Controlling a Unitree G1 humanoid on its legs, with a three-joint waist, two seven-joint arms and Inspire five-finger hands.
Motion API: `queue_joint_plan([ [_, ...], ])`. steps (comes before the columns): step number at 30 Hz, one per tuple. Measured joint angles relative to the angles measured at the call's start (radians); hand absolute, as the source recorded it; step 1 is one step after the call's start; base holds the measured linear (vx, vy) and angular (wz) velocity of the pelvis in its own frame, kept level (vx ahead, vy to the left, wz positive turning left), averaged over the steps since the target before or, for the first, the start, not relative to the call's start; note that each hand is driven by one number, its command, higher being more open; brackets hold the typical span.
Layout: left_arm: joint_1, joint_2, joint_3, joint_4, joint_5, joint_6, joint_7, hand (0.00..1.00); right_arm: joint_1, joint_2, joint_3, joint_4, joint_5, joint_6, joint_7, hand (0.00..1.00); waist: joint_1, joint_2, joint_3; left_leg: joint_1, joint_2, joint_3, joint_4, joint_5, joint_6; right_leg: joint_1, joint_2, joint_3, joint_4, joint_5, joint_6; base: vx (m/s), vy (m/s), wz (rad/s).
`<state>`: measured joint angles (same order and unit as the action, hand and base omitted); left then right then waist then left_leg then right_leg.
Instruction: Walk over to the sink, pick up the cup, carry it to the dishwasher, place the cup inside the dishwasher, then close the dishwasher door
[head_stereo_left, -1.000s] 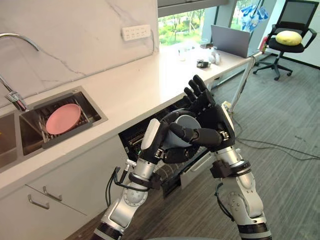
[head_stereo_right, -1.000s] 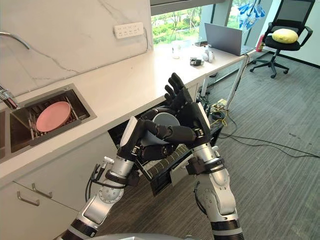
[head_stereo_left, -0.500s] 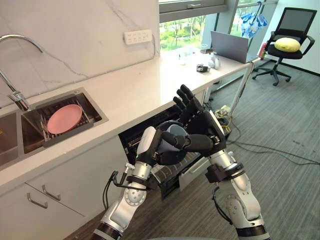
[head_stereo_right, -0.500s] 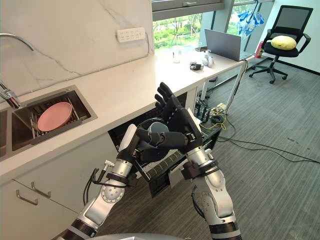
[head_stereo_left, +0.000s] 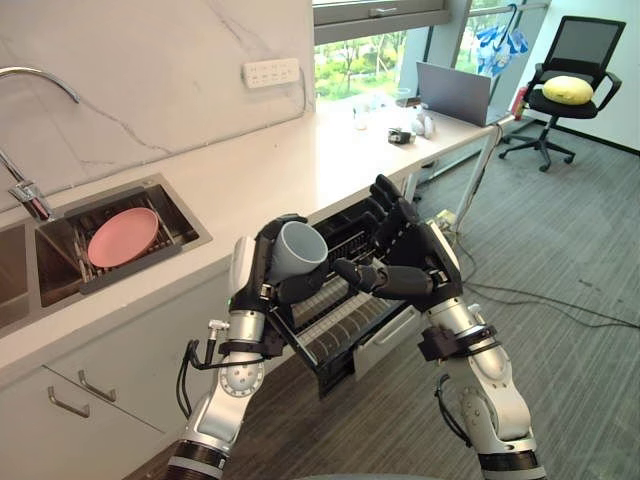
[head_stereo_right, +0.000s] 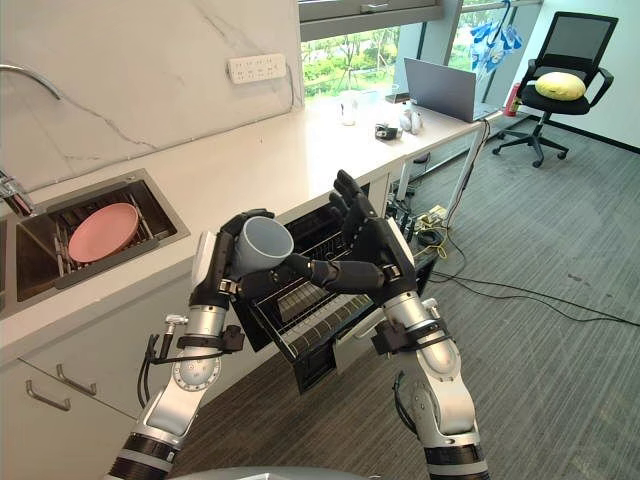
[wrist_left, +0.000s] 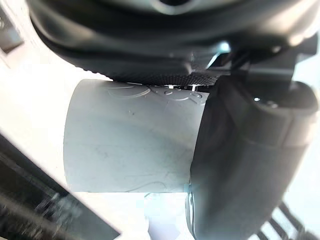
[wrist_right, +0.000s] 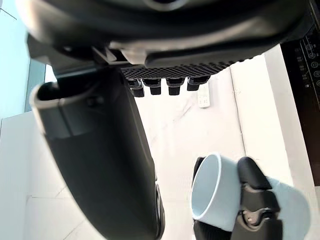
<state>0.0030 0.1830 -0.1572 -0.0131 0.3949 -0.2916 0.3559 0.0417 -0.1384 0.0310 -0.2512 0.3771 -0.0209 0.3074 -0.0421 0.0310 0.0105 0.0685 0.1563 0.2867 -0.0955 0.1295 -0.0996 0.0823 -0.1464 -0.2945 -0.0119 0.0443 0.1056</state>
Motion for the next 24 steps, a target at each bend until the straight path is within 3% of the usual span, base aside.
queue_joint_plan([
  [8, 0.0, -0.002, 0.008, -0.05, 0.072, -0.051, 0.015, 0.0, 0.002, -0.001, 0.019, 0.02, 0.004, 0.036, 0.028, 1.0, 0.0, 0.0, -0.001, -0.001, 0.0, -0.002, 0.0, 0.0, 0.0, 0.004, 0.001, -0.003, -0.008, 0.004, 0.0, 0.0, -0.001, 0.0],
  [24, 0.0, 0.0, -0.111, -0.05, 0.159, -0.085, 0.006, 0.0, -0.013, 0.0, 0.112, 0.085, 0.056, 0.057, 0.01, 1.0, 0.003, 0.002, -0.022, -0.014, 0.0, -0.033, 0.0, 0.008, -0.001, 0.007, 0.002, -0.02, -0.008, 0.004, 0.0, 0.0, -0.005, 0.04],
])
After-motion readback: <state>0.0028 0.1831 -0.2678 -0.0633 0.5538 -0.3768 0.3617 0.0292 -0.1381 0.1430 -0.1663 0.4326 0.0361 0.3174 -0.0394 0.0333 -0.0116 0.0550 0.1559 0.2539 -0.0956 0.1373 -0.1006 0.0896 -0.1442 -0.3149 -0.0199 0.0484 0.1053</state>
